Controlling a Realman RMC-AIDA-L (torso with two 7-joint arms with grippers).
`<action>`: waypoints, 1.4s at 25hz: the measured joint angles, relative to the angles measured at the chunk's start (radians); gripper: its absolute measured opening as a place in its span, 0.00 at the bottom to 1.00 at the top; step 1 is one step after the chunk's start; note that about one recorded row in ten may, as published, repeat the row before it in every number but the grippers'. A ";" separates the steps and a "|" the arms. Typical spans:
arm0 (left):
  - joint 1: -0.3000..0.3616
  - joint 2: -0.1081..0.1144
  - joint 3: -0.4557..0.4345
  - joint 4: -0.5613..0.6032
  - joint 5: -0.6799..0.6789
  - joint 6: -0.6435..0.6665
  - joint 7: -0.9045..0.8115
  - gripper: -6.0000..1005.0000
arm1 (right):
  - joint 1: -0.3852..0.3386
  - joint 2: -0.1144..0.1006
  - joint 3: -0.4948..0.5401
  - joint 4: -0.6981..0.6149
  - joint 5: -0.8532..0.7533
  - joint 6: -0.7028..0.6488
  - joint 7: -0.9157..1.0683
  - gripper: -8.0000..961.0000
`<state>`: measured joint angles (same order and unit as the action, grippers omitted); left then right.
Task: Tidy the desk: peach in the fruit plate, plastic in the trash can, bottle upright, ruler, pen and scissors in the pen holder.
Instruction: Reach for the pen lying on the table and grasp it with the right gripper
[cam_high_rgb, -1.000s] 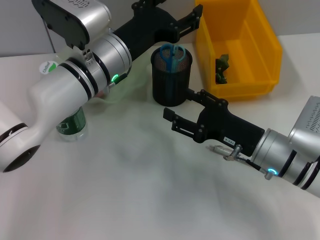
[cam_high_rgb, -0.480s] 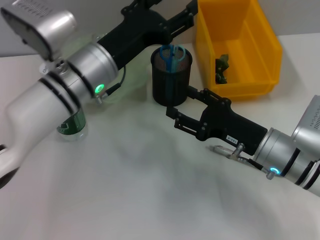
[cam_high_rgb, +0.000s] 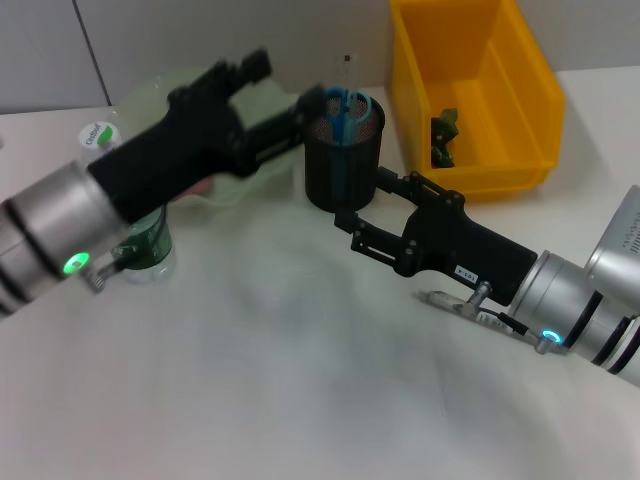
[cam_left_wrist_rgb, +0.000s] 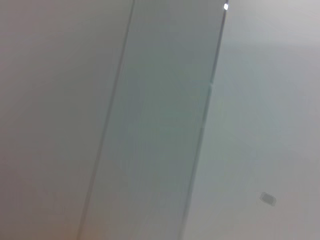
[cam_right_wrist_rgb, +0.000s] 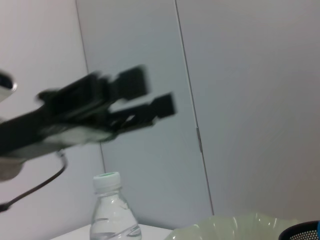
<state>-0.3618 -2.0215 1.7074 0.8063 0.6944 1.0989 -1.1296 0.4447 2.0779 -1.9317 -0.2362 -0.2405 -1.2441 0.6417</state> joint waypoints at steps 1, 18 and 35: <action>0.000 0.000 0.000 0.000 0.000 0.000 0.000 0.87 | 0.000 0.000 0.003 0.000 0.000 0.000 0.000 0.80; 0.097 0.013 -0.142 -0.031 0.544 0.232 -0.098 0.87 | 0.000 -0.153 0.036 0.033 -0.083 -0.233 0.327 0.80; 0.103 -0.011 -0.146 -0.058 0.576 0.236 -0.013 0.87 | 0.264 -0.424 0.640 -0.389 -1.395 -0.371 1.331 0.80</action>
<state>-0.2586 -2.0324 1.5615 0.7483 1.2704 1.3350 -1.1426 0.7084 1.6543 -1.2914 -0.6255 -1.6358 -1.6149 1.9726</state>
